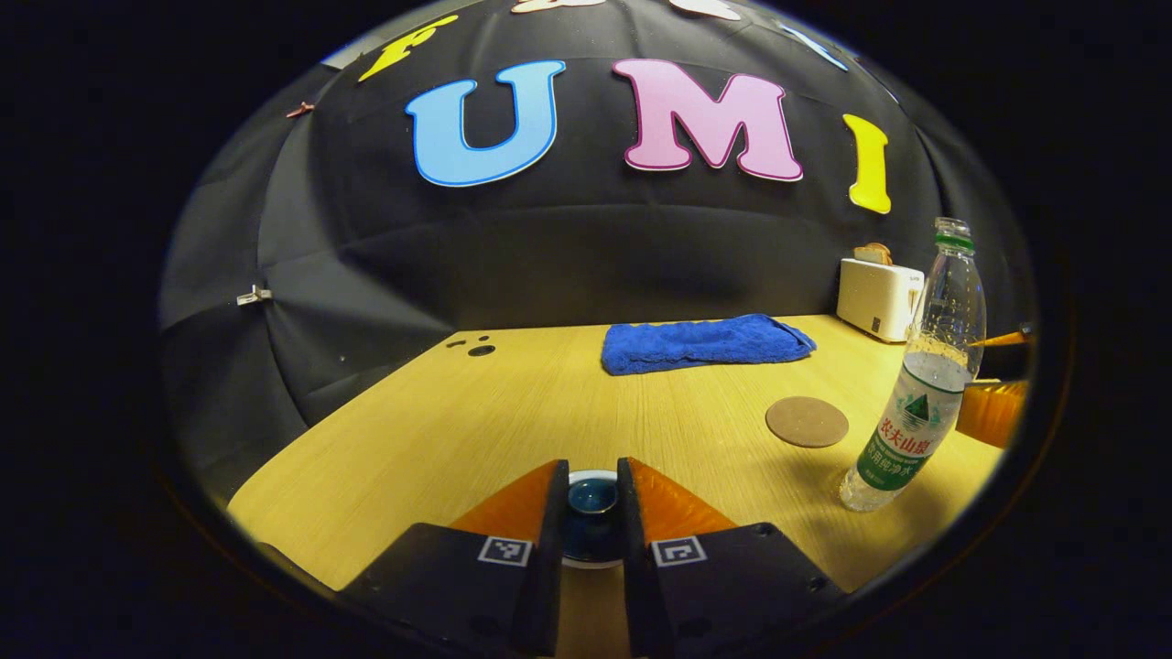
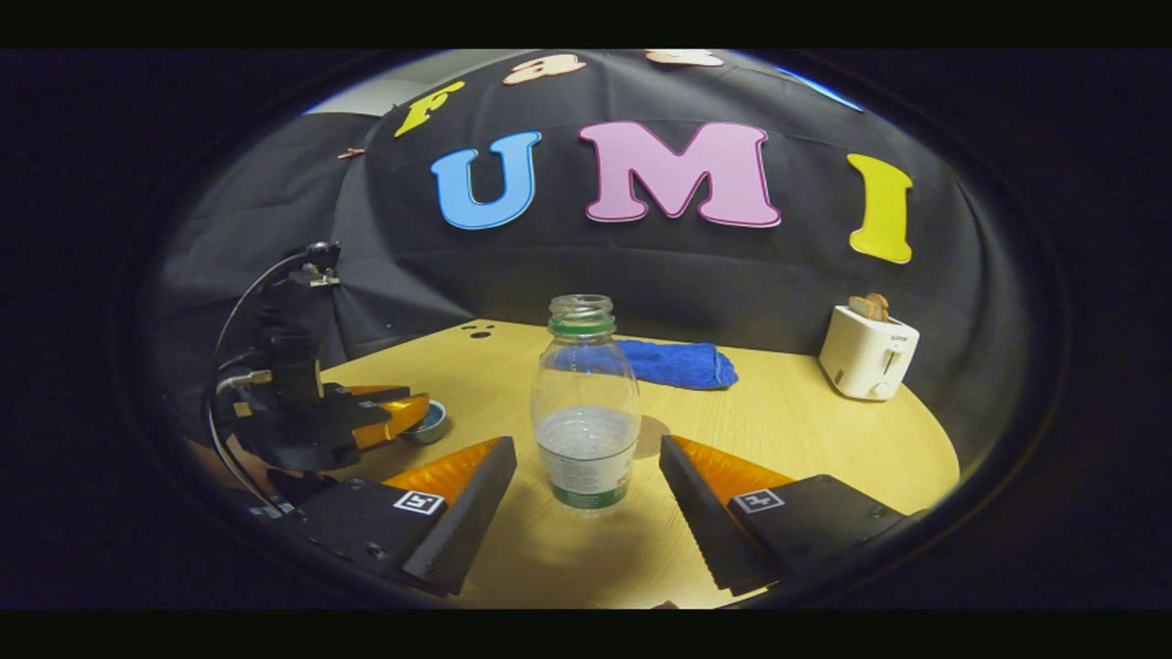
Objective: Open the teacup lid with one hand, grasp the water bottle and pour water into the teacup with the other hand; after pouring, place the water bottle on the coaster and then close the teacup lid.
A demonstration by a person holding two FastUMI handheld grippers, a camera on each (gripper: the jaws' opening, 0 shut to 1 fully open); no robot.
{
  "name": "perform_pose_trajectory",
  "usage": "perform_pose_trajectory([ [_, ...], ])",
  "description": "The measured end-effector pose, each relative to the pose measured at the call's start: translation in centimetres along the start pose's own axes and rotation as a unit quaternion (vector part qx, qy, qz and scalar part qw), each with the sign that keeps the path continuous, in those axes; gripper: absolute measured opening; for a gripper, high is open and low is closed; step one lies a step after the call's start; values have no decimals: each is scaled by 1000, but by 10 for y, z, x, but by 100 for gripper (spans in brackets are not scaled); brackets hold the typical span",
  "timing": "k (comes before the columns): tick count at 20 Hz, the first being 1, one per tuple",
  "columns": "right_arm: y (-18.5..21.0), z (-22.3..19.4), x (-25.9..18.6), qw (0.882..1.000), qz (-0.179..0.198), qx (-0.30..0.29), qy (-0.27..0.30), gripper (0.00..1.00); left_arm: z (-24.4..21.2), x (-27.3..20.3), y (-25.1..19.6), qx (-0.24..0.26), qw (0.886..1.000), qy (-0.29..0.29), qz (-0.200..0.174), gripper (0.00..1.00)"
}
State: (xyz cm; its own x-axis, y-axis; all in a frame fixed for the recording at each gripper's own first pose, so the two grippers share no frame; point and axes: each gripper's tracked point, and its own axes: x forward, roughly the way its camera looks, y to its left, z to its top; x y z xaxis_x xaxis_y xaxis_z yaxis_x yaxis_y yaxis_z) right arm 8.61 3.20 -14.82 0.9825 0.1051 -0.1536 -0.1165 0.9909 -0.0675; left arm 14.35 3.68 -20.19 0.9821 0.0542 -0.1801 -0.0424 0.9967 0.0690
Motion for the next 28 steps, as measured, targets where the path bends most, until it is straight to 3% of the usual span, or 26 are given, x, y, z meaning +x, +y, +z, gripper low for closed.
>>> perform_pose_trajectory([
  [2, 2, 0, 4, 1000, -2, 0, -5, 98, 2, 1, 0, 0, 1000, -3, -3, 27],
  [3, 4, -1, 5, 1000, -1, 0, -6, 98, 3, 3, 2, 0, 1000, 1, 1, 30],
  [9, 3, 1, 17, 1000, -7, 2, -15, 98, 27, -3, 7, -11, 1000, -19, 5, 21],
  [10, 3, 0, 19, 1000, -7, 4, -17, 98, 32, -6, 11, -22, 999, -22, 16, 24],
  [11, 3, 0, 22, 1000, -8, 4, -21, 98, 37, -9, 13, -29, 999, -29, 21, 21],
  [24, -5, -15, 69, 999, -28, 8, -40, 97, 25, -28, 23, -50, 998, -26, 16, 24],
  [27, -5, -15, 75, 998, -33, 3, -44, 80, 18, -27, 27, -56, 998, -22, 17, 24],
  [28, -5, -14, 77, 998, -33, 3, -44, 81, 16, -27, 28, -57, 998, -20, 19, 24],
])
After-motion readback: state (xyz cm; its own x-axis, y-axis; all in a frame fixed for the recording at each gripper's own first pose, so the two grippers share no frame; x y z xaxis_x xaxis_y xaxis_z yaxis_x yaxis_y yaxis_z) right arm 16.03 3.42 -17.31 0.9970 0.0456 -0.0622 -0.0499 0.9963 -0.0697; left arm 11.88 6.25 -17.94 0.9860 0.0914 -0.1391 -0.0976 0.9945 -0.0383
